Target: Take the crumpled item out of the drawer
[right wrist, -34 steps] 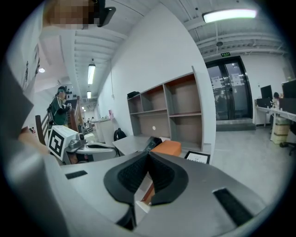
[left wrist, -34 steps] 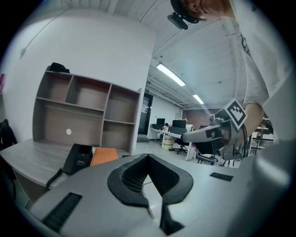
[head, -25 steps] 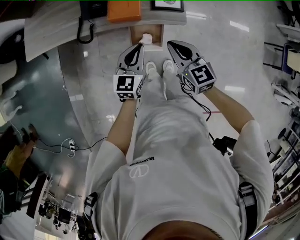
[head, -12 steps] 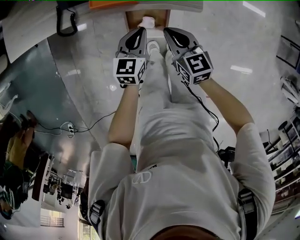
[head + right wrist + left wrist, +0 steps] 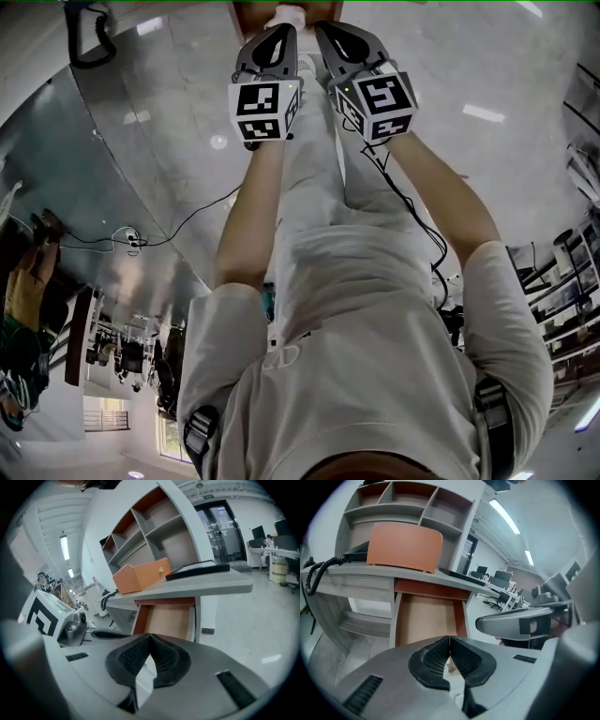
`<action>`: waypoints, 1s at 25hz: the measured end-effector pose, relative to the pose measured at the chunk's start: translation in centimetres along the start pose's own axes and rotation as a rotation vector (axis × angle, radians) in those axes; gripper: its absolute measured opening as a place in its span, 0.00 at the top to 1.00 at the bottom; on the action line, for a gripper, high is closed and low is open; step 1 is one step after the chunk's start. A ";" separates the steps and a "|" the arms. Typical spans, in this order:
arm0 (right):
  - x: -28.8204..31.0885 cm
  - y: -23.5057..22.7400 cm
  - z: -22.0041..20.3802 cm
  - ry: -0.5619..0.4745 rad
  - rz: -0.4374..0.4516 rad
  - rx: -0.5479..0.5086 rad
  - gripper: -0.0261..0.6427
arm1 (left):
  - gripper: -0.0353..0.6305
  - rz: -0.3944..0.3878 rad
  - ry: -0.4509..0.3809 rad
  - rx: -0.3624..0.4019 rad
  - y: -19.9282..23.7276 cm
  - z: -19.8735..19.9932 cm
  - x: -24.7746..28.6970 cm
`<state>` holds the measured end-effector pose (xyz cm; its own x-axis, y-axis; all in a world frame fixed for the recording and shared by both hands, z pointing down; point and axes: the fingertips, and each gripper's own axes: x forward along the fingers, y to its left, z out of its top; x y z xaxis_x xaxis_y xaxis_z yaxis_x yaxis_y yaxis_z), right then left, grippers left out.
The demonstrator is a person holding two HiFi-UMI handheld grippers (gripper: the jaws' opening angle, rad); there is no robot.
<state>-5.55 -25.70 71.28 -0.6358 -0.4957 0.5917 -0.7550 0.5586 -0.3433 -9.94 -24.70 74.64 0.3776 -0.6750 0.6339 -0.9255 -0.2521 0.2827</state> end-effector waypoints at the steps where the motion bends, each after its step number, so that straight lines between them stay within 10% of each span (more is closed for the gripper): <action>1: 0.4 -0.1 -0.4 0.007 0.002 0.003 0.96 | 0.94 0.009 0.006 -0.006 0.3 -0.5 0.4; 25: 4.6 -1.8 -5.1 0.025 -0.030 0.137 0.96 | 0.84 0.054 0.116 0.052 3.1 -6.0 6.7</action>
<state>-6.25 -25.60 78.36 -0.6093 -0.4936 0.6205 -0.7899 0.4464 -0.4205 -10.07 -25.83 84.06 0.3252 -0.6043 0.7274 -0.9438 -0.2553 0.2098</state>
